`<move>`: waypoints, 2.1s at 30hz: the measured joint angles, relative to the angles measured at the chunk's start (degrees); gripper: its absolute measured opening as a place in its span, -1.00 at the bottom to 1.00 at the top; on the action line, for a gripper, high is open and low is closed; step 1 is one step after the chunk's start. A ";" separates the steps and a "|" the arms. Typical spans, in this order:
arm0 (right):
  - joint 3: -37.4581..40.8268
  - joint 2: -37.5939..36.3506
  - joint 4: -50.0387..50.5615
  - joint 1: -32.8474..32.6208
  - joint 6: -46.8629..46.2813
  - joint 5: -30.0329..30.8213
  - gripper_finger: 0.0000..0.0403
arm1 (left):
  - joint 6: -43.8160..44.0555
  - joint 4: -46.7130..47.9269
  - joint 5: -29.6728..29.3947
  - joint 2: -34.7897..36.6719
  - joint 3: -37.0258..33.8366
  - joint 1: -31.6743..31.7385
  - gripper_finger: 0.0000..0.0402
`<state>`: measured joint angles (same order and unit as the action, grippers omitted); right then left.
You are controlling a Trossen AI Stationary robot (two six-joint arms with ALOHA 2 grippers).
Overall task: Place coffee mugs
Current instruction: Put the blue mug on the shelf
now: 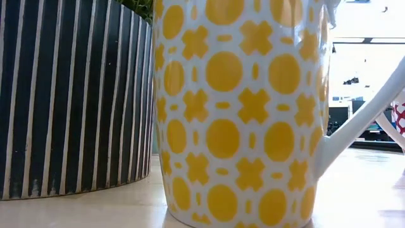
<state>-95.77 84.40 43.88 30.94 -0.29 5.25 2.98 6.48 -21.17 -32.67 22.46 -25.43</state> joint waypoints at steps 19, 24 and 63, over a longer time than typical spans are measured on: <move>-34.55 32.48 23.02 -0.20 16.72 -8.81 -1.00 | 2.84 0.06 0.00 -2.90 0.00 0.01 -0.70; -32.82 34.79 23.65 -0.47 17.42 -10.07 -1.00 | 2.91 -0.43 0.00 -4.50 -0.02 0.00 -0.70; -32.71 43.84 23.82 -2.91 12.41 -9.38 -1.00 | 2.90 -3.48 0.02 -7.32 -0.02 0.02 -0.70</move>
<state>-128.49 128.24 67.70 28.03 12.12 -4.13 5.87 3.01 -21.15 -39.99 22.44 -25.41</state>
